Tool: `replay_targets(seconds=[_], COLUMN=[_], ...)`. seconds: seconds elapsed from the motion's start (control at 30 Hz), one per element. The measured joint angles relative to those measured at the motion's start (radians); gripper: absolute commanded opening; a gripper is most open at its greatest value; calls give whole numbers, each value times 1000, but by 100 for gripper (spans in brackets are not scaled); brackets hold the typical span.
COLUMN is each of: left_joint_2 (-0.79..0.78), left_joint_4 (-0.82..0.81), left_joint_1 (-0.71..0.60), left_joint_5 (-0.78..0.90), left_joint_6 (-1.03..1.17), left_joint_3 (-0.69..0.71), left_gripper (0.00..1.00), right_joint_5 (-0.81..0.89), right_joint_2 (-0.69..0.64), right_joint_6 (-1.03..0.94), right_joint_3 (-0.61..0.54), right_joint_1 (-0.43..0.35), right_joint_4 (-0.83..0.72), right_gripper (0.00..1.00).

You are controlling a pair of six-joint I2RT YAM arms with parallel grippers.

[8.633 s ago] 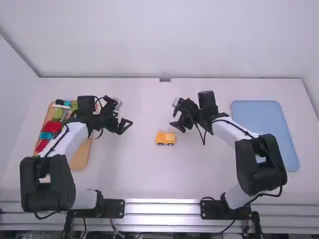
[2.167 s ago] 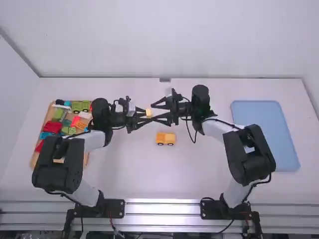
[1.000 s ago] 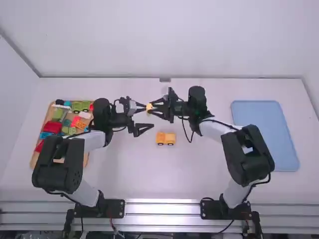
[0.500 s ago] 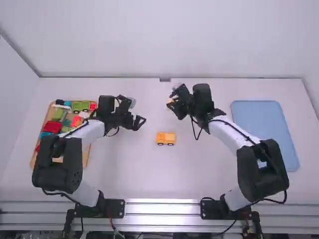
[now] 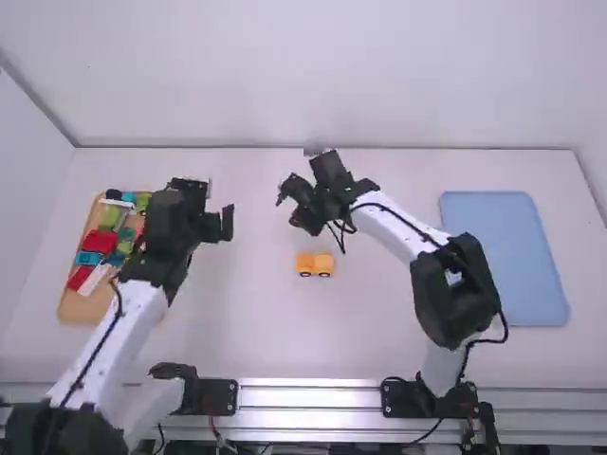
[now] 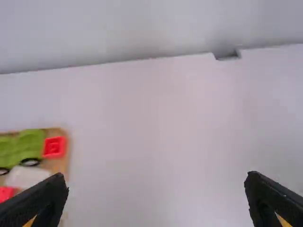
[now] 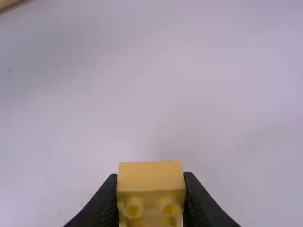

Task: Assemble lego blocks to make yellow taxi

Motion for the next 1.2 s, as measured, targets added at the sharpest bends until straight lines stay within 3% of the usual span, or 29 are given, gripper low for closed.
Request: replay_targets(seconds=[0.2, 0.43, 0.77, 0.87, 0.93, 1.0, 1.03, 1.2], left_joint_2=[-357, -640, -699, -699, -699, -699, -699, -699], left_joint_4=[11, 21, 18, 18, 18, 19, 22, 35], left_joint_1=[2, 4, 5, 5, 5, 5, 5, 5], left_joint_5=[-156, -228, -240, -240, -239, -240, -239, -239], left_joint_6=[-58, -74, -81, -81, -81, -81, -81, -84], left_joint_3=[-212, -342, -379, -379, -379, -379, -379, -379], left_gripper=[99, 99, 99, 99, 99, 98, 99, 99], right_joint_5=[27, 109, 232, 241, 247, 251, 254, 251], right_joint_2=[147, 311, 415, 415, 415, 415, 415, 416], right_joint_6=[-155, -262, -277, -276, -273, -273, -275, -277], right_joint_3=[188, 348, 402, 402, 402, 402, 402, 426], right_joint_1=[114, 208, 269, 266, 261, 261, 260, 259], right_joint_4=[-186, -367, -406, -406, -406, -405, -401, -402], right_gripper=[0, 0, 0, 30, 72, 84, 98, 98])
